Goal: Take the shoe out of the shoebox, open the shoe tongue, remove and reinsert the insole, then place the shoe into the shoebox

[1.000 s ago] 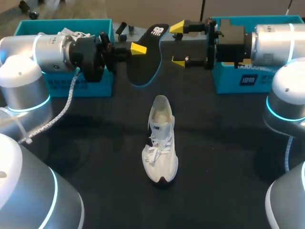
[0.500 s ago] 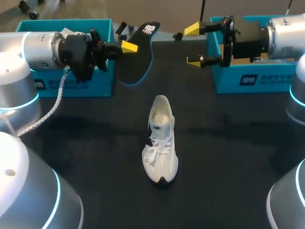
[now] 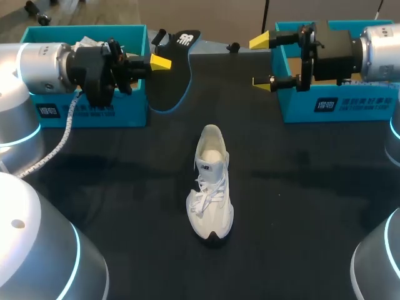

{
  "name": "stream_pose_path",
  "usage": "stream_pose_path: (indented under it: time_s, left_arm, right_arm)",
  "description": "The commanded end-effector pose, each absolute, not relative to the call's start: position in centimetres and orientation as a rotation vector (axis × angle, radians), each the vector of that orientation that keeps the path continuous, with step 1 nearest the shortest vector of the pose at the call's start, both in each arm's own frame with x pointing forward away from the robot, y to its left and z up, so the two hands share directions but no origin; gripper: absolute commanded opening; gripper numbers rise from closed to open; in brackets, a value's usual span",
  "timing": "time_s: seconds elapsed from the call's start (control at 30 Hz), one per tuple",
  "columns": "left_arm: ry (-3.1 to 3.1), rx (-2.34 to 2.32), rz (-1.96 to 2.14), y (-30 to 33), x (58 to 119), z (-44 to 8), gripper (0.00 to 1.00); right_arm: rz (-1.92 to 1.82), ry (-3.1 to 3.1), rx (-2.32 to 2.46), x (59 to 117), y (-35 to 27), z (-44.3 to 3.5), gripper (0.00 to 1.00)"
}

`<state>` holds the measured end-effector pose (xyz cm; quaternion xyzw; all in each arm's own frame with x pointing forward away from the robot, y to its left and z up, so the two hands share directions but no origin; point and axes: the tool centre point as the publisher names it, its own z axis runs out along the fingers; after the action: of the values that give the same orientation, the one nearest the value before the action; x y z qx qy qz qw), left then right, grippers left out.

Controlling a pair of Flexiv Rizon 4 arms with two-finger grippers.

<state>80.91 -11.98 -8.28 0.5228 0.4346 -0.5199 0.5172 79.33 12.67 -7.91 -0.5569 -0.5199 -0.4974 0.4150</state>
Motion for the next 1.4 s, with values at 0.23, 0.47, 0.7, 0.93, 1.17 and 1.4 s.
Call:
stream_pose_path:
  time_s: [0.23, 0.47, 0.7, 0.93, 1.17, 1.4]
  left_arm:
    - [1.09, 1.223, -1.291, -12.1, 80.9, -8.1, 0.0]
    - [1.342, 1.134, -1.421, -11.8, 80.4, -7.5, 0.0]
    - [1.65, 0.845, -1.642, -11.8, 80.2, -7.4, 0.0]
    - [1.951, 0.547, -1.829, -12.0, 80.2, -8.2, 0.0]
    - [2.144, 0.333, -1.956, -12.2, 80.6, -8.8, 0.0]
    - [2.349, 0.098, -2.088, -12.1, 80.9, -9.0, 0.0]
  right_arm:
    - [-1.251, -1.305, -1.401, 79.3, 12.7, -7.9, 1.0]
    - [-1.251, -1.305, -1.401, 79.3, 12.7, -7.9, 1.0]
    - [-1.251, -1.305, -1.401, 79.3, 12.7, -7.9, 1.0]
    - [-1.251, -1.305, -1.401, 79.3, 12.7, -7.9, 1.0]
    - [-1.251, -1.305, -1.401, 79.3, 12.7, -7.9, 1.0]
    - [-1.251, -1.305, -1.401, 79.3, 12.7, -7.9, 1.0]
